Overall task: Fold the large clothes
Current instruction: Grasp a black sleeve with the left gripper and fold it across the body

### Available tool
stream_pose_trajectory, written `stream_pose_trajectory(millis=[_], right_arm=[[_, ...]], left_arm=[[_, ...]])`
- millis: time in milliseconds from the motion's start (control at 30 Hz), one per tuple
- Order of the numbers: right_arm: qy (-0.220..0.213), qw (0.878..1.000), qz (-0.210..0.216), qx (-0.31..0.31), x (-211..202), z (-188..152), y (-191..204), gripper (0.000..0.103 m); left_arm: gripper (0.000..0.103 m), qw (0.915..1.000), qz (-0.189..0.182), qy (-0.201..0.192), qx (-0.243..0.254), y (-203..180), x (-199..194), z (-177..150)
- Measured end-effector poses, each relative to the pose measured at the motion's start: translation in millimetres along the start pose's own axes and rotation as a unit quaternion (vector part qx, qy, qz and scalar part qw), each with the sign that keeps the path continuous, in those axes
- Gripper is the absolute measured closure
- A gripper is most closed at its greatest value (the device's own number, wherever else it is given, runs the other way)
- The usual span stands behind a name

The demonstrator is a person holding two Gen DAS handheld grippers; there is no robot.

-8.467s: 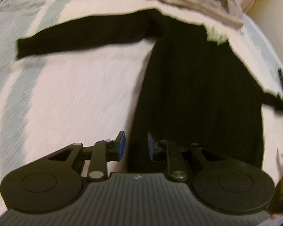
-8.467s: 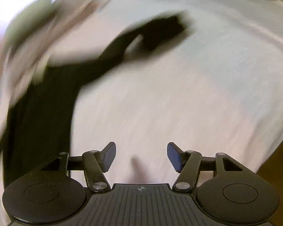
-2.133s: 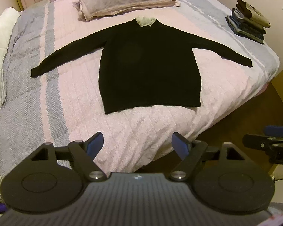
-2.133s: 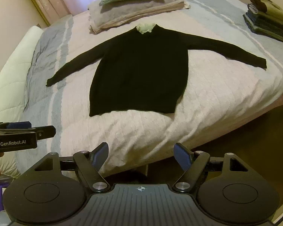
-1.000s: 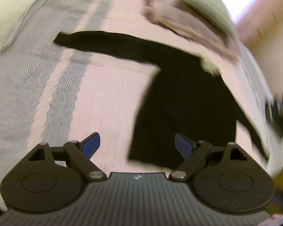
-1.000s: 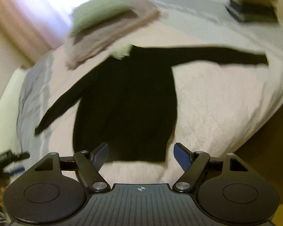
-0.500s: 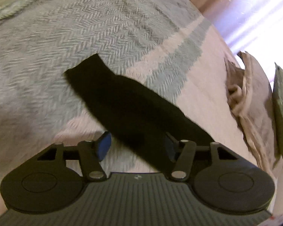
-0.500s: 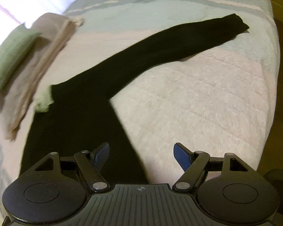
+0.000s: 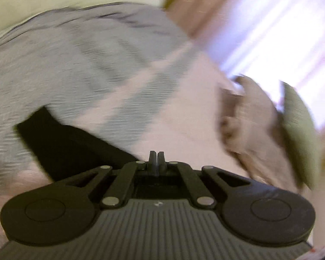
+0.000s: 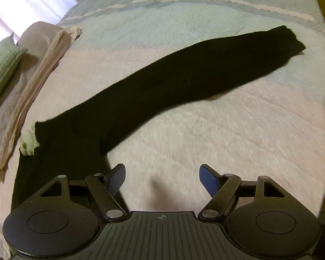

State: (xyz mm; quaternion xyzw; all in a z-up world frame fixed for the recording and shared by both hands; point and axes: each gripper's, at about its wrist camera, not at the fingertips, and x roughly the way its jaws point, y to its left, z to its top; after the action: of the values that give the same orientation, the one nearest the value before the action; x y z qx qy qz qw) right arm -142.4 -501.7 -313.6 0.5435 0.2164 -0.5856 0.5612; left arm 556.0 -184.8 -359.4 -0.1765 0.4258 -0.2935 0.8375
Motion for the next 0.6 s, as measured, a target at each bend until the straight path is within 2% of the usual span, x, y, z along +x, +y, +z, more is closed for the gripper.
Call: stream_pose_trajectory(millis=[67, 100, 133, 167, 200, 333, 467, 500, 533, 567, 600], right_arm=[[0.006, 1.000, 0.013, 0.002, 3, 9, -3, 0.030], [0.006, 1.000, 0.015, -0.001, 3, 13, -4, 0.030], [0.005, 1.000, 0.014, -0.004, 3, 16, -5, 0.030], [0.003, 1.000, 0.010, -0.007, 1, 18, -6, 0.030], [0.001, 1.000, 0.006, -0.007, 0, 19, -8, 0.030], [-0.007, 1.000, -0.015, -0.009, -3, 21, -15, 0.030], [-0.013, 0.999, -0.036, -0.024, -3, 16, -14, 0.030], [-0.013, 0.999, -0.039, -0.027, -2, 14, -14, 0.030], [-0.013, 0.999, -0.040, -0.030, -1, 12, -12, 0.030], [-0.013, 0.999, -0.040, -0.030, 0, 10, -11, 0.030], [-0.015, 0.999, -0.039, -0.030, 0, 9, -10, 0.030]], left_arm=[[0.102, 0.9998, 0.008, 0.015, 0.004, -6, -7, -5], [0.094, 0.9994, 0.029, 0.015, -0.013, 0, -9, -8], [0.070, 0.9981, 0.050, 0.015, -0.032, 9, -10, -11], [0.061, 0.9967, 0.065, 0.014, -0.048, 20, -11, -14], [0.056, 0.9945, 0.082, 0.013, -0.064, 35, -10, -19], [0.056, 0.9858, 0.122, 0.022, -0.114, 83, 11, -27], [0.062, 0.9843, 0.136, 0.003, -0.112, 100, 34, -25], [0.073, 0.9853, 0.136, -0.001, -0.103, 99, 38, -22], [0.095, 0.9864, 0.136, -0.006, -0.093, 97, 40, -20], [0.103, 0.9872, 0.136, -0.013, -0.082, 92, 39, -18], [0.102, 0.9895, 0.124, -0.022, -0.071, 83, 34, -17]])
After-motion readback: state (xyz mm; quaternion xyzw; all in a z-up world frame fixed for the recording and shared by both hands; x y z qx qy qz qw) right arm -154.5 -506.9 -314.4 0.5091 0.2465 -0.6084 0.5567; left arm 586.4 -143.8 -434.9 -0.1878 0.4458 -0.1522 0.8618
